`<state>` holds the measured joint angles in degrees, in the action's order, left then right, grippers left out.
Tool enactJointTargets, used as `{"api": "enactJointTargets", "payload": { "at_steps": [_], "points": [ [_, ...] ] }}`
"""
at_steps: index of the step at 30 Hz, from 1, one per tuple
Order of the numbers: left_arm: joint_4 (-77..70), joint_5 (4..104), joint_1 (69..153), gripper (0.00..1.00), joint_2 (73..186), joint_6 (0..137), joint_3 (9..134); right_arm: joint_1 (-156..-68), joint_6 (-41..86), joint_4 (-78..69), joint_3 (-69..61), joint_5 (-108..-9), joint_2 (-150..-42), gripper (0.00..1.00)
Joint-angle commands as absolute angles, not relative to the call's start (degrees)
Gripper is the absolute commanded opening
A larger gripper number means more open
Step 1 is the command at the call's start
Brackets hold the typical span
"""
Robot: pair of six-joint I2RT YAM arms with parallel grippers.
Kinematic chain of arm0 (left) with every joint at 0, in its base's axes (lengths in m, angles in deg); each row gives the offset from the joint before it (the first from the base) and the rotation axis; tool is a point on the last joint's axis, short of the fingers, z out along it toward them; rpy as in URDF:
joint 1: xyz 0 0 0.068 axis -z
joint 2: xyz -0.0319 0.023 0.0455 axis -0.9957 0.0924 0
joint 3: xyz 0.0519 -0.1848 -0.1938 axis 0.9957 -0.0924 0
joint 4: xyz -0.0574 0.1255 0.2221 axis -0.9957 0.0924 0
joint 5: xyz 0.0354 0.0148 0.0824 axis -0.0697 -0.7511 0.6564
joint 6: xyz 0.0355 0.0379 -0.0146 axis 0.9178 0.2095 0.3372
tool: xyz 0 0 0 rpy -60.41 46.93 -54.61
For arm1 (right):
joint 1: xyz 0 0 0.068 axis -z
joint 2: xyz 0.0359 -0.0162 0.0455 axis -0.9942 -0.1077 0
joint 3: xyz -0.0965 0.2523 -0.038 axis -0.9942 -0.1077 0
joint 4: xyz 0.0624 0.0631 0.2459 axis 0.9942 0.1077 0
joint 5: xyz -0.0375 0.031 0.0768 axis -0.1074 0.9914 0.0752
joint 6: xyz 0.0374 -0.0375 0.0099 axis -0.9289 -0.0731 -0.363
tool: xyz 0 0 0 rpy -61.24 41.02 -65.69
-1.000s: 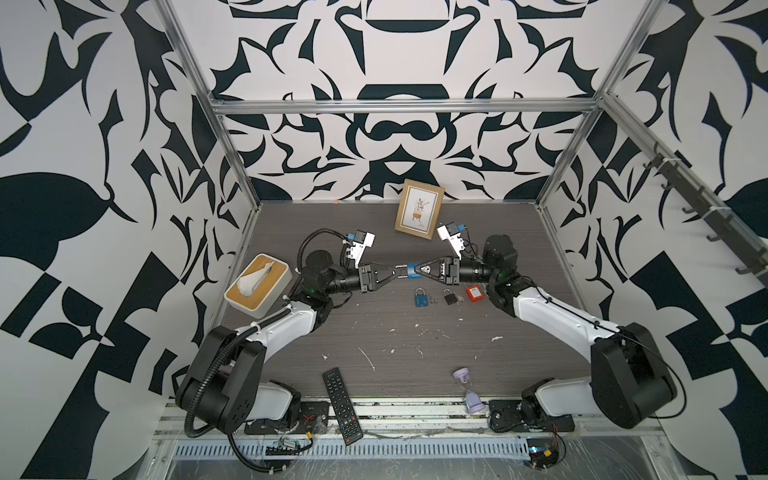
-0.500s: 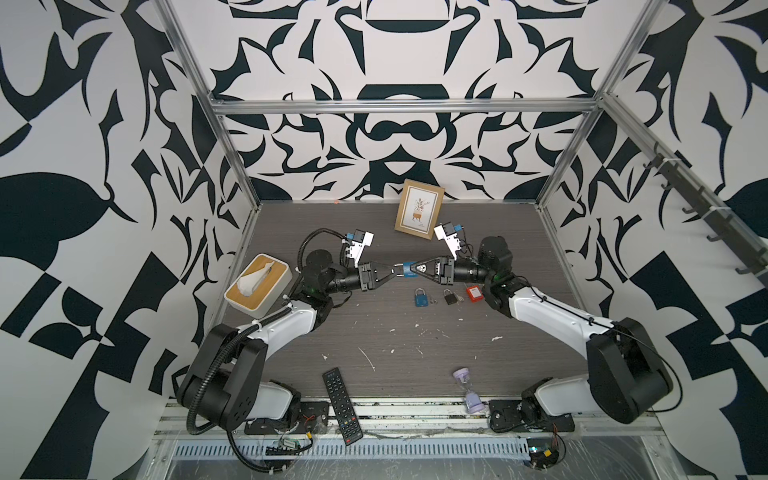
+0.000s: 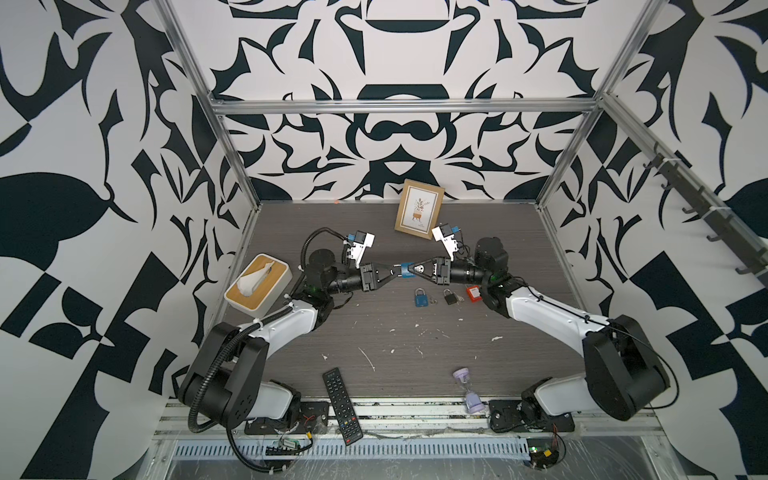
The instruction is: Lock with the key
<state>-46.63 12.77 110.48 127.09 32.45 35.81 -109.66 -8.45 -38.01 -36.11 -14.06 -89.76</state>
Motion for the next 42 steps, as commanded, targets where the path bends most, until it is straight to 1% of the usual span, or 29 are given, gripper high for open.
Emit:
{"api": "enactJointTargets", "payload": {
  "at_steps": [1,3,5,6,10,13,15,18,20,27,32,35,42],
  "points": [
    [-48.7,11.0,109.4,0.42,124.6,34.2,36.2,-107.5,-13.1,-41.2,-37.6,-15.6,-89.4,0.00],
    [-49.9,11.0,108.3,0.49,124.3,33.8,35.2,-106.3,-14.7,-42.2,-38.6,-15.3,-88.9,0.00],
    [-52.0,10.7,107.6,0.53,124.2,33.1,34.2,-105.5,-15.3,-42.3,-39.0,-14.5,-88.4,0.00],
    [-53.5,10.5,107.5,0.56,124.3,32.5,33.4,-105.3,-15.4,-42.1,-39.1,-14.2,-88.0,0.00],
    [-61.4,8.4,107.5,0.59,127.0,27.9,32.5,-105.2,-17.4,-44.9,-40.0,-12.2,-87.6,0.00],
    [-70.9,6.7,107.5,0.57,131.1,22.2,32.8,-105.2,-19.0,-48.1,-41.0,-11.4,-87.5,0.00],
    [-74.2,6.3,107.4,0.56,133.7,19.6,33.2,-105.2,-20.9,-51.2,-41.6,-10.8,-88.0,0.00],
    [-74.8,6.3,107.5,0.55,136.2,18.6,34.1,-105.2,-24.3,-57.0,-42.4,-10.5,-88.4,0.00],
    [-75.1,6.6,107.5,0.54,136.9,18.6,34.1,-105.2,-25.2,-58.5,-42.5,-10.5,-88.3,0.00],
    [-75.1,6.6,107.9,0.55,138.2,18.3,35.2,-106.5,-24.0,-56.6,-41.2,-10.5,-88.5,0.00],
    [-75.1,7.0,109.2,0.52,138.6,18.1,36.2,-107.7,-23.8,-57.3,-40.3,-11.1,-89.7,0.00],
    [-75.1,7.0,109.6,0.49,139.0,17.8,37.1,-108.5,-23.5,-57.2,-39.6,-11.4,-90.1,0.00],
    [-75.1,7.1,111.0,0.38,139.4,17.0,38.8,-109.4,-21.1,-54.2,-38.4,-12.6,-90.6,0.00]
  ]
}}
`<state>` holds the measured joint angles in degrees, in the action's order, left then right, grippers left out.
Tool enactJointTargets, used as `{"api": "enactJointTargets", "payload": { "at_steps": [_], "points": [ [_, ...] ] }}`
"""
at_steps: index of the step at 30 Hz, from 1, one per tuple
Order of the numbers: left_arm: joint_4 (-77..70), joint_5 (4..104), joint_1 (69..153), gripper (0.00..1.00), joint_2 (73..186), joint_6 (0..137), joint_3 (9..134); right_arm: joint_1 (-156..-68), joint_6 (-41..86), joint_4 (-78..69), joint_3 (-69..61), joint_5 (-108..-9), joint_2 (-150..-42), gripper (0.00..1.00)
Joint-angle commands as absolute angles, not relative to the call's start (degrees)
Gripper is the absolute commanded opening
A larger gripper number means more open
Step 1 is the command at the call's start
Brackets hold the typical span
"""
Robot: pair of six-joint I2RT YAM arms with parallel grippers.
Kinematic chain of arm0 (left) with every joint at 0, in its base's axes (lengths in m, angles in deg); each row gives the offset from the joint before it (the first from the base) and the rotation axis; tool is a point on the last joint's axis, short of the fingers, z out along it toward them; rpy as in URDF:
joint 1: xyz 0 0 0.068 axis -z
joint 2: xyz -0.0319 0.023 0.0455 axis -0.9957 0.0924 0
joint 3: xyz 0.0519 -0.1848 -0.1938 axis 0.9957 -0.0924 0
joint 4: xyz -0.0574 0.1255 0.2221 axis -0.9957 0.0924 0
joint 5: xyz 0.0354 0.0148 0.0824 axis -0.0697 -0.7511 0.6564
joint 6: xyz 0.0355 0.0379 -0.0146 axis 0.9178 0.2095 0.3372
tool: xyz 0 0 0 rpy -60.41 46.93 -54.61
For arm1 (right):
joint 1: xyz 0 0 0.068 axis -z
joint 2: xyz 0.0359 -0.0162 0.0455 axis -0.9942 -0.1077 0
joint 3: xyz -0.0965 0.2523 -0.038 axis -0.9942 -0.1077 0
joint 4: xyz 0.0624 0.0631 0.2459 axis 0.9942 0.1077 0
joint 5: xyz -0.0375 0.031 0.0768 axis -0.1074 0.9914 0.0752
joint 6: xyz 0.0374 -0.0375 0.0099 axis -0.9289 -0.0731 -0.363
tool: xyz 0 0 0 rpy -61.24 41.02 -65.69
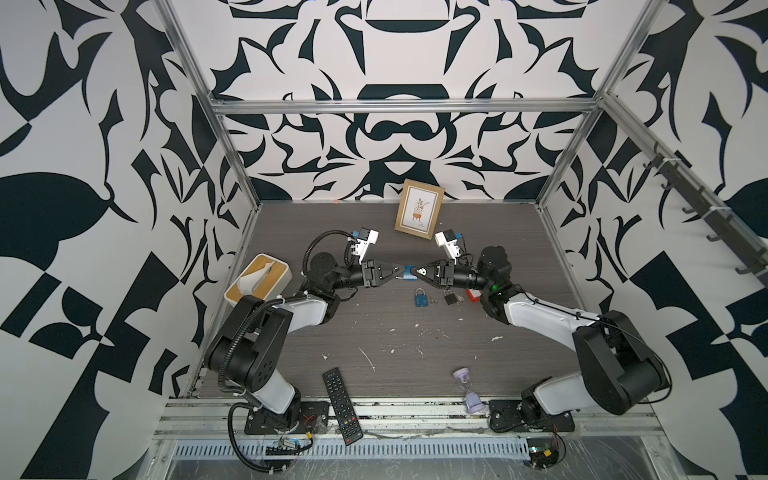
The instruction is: Lock with the key
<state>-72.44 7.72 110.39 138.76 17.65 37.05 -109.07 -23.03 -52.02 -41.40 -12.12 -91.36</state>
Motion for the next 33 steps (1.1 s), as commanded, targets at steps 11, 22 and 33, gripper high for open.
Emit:
{"api": "enactJointTargets", "payload": {
  "at_steps": [11,22,33],
  "points": [
    [-75.1,7.0,111.6,0.29,139.5,16.5,38.9,-109.4,-19.3,-51.6,-35.6,-14.0,-90.6,0.00],
    [-75.1,7.0,111.6,0.27,139.6,16.4,39.6,-110.1,-18.9,-51.2,-35.8,-12.7,-90.5,0.00],
    [-74.9,7.1,111.7,0.13,140.6,15.7,40.3,-111.5,-13.4,-45.2,-36.6,-15.0,-88.6,0.00]
  ]
}}
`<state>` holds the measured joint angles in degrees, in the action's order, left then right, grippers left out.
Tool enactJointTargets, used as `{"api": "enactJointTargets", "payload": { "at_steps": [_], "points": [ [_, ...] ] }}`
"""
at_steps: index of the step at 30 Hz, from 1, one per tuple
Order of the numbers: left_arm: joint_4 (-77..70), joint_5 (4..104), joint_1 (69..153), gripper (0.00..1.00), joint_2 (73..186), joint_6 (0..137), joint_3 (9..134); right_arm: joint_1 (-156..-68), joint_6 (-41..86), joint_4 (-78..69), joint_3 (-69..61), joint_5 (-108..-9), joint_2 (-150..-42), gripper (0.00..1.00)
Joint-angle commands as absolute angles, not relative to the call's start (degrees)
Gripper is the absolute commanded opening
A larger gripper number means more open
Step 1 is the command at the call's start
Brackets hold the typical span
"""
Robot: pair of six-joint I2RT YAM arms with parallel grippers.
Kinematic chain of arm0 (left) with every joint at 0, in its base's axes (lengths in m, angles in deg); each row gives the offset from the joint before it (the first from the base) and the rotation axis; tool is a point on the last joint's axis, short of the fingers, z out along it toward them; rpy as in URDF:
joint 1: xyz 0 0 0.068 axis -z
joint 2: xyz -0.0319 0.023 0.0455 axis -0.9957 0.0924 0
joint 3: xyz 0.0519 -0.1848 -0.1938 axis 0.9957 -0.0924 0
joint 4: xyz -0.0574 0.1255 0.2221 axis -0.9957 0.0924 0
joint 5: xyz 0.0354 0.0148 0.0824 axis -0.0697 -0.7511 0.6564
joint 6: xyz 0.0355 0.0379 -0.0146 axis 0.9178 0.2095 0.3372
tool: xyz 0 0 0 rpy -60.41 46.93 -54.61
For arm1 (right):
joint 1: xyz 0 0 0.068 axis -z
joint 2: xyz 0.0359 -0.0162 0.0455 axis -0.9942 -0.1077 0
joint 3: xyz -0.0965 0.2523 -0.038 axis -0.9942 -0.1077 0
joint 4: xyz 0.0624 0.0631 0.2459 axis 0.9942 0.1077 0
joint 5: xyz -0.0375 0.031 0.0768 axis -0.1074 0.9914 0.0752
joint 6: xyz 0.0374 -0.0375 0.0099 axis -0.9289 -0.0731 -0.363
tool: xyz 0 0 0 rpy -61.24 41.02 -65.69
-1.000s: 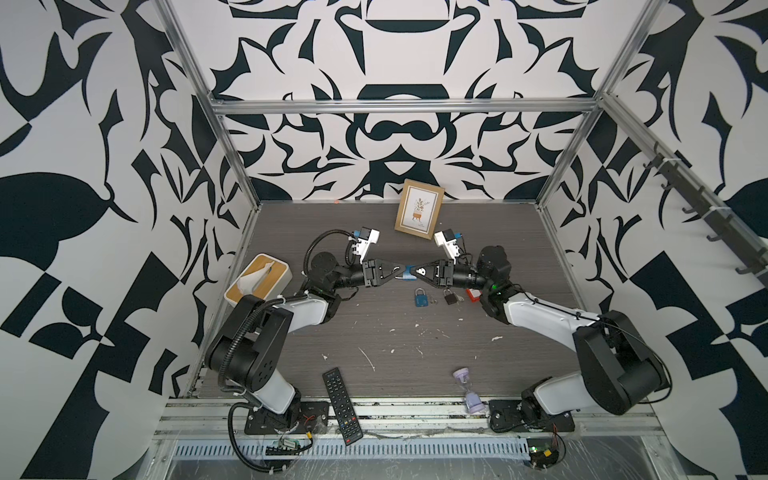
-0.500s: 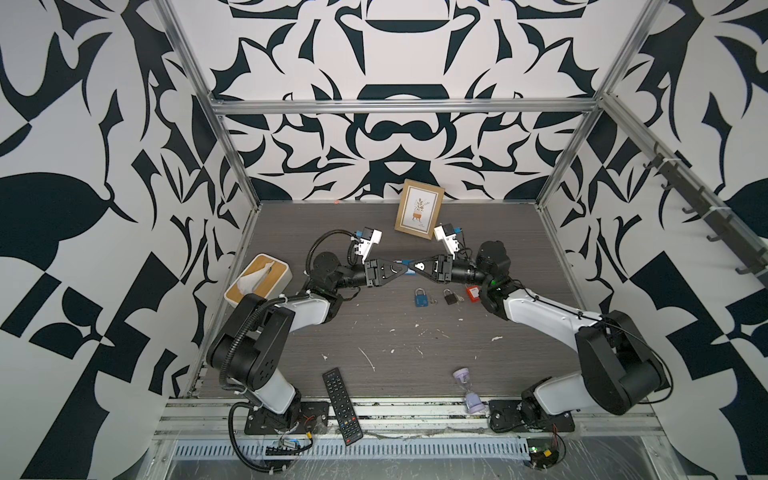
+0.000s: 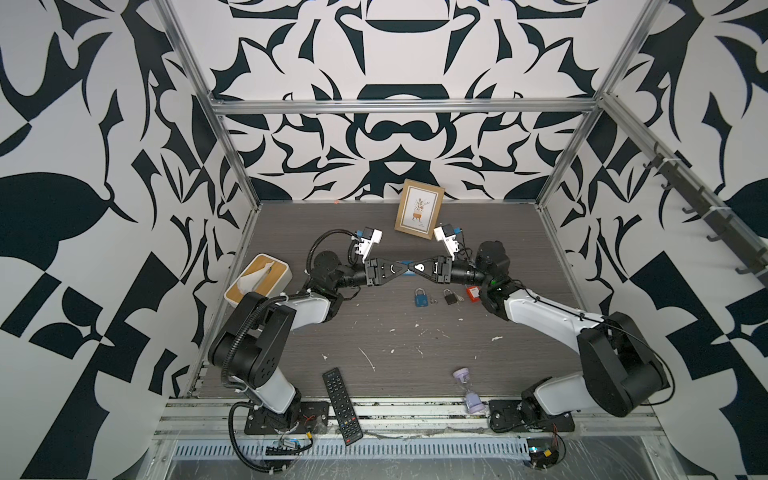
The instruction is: Lock with the key
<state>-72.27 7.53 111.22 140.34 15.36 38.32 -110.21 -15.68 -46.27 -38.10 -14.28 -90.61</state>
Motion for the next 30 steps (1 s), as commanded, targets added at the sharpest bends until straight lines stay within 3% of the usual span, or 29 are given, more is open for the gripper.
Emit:
{"api": "enactJointTargets", "payload": {
  "at_steps": [1,4,7,15,20,25,30],
  "points": [
    [-75.0,7.2,111.7,0.10,140.5,15.6,40.1,-111.4,-13.4,-45.1,-36.6,-15.1,-88.5,0.00],
    [-74.9,7.6,111.7,0.00,140.8,15.7,39.9,-111.5,-13.1,-44.6,-36.1,-14.7,-88.7,0.00],
    [-74.5,7.8,111.7,0.00,141.8,15.8,39.9,-110.8,-12.9,-42.1,-35.3,-15.2,-88.4,0.21],
    [-75.6,7.1,111.7,0.00,144.2,15.3,40.9,-101.6,-3.5,-19.2,-33.8,-24.0,-80.5,0.48],
    [-77.4,6.9,111.7,0.00,144.6,13.9,41.2,-100.3,-4.8,-22.7,-36.6,-20.0,-78.0,0.47],
    [-78.9,6.2,111.6,0.00,144.1,12.3,41.0,-100.3,-8.1,-29.6,-39.3,-15.6,-77.8,0.33],
    [-78.9,6.1,111.8,0.00,143.5,12.1,41.0,-102.1,-10.7,-35.0,-39.6,-13.1,-79.1,0.29]
  ]
}}
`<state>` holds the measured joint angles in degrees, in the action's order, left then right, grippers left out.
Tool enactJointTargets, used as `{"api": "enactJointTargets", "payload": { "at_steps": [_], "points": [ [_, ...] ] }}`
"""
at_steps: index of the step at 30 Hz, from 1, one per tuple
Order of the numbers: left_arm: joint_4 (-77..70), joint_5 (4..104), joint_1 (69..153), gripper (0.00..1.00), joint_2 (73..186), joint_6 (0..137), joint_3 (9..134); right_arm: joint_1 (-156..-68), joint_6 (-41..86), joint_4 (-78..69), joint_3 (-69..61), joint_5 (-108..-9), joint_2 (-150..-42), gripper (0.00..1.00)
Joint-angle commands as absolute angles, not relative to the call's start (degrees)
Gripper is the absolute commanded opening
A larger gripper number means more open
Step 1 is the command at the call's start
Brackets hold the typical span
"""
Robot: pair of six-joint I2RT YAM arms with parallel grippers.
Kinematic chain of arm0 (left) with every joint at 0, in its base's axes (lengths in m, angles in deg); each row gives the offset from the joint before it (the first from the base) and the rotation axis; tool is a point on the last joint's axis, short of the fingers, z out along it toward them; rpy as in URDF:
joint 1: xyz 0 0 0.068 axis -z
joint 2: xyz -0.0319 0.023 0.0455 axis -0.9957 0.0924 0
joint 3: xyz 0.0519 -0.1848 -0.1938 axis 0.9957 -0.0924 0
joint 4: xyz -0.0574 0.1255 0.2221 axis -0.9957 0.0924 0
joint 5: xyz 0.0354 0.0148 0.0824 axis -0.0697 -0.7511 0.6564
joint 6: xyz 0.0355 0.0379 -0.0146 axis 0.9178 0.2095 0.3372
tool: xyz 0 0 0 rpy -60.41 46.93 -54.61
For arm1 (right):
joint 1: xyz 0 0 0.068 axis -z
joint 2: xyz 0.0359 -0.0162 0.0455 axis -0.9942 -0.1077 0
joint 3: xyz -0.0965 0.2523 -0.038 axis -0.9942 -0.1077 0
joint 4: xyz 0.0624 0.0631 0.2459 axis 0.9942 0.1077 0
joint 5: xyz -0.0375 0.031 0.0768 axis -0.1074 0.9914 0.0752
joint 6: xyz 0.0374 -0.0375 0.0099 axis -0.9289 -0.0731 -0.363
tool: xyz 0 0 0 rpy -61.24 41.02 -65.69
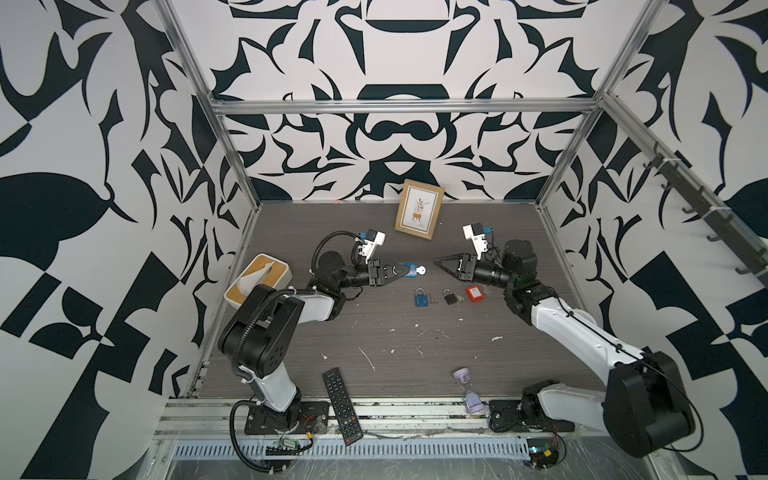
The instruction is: Lock with the key
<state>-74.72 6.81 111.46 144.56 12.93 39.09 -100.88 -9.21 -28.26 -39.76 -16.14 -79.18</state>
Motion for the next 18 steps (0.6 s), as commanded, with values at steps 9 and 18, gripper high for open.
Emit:
{"api": "enactJointTargets", "payload": {
  "at_steps": [9,18],
  "points": [
    [-79.2,6.3,111.9,0.00,143.8,11.6,41.3,-105.0,-9.4,-34.0,-38.8,-13.7,-81.5,0.28],
    [-79.5,6.2,111.9,0.00,143.7,11.6,41.1,-105.0,-7.1,-31.4,-38.1,-15.7,-80.7,0.28]
  ]
}}
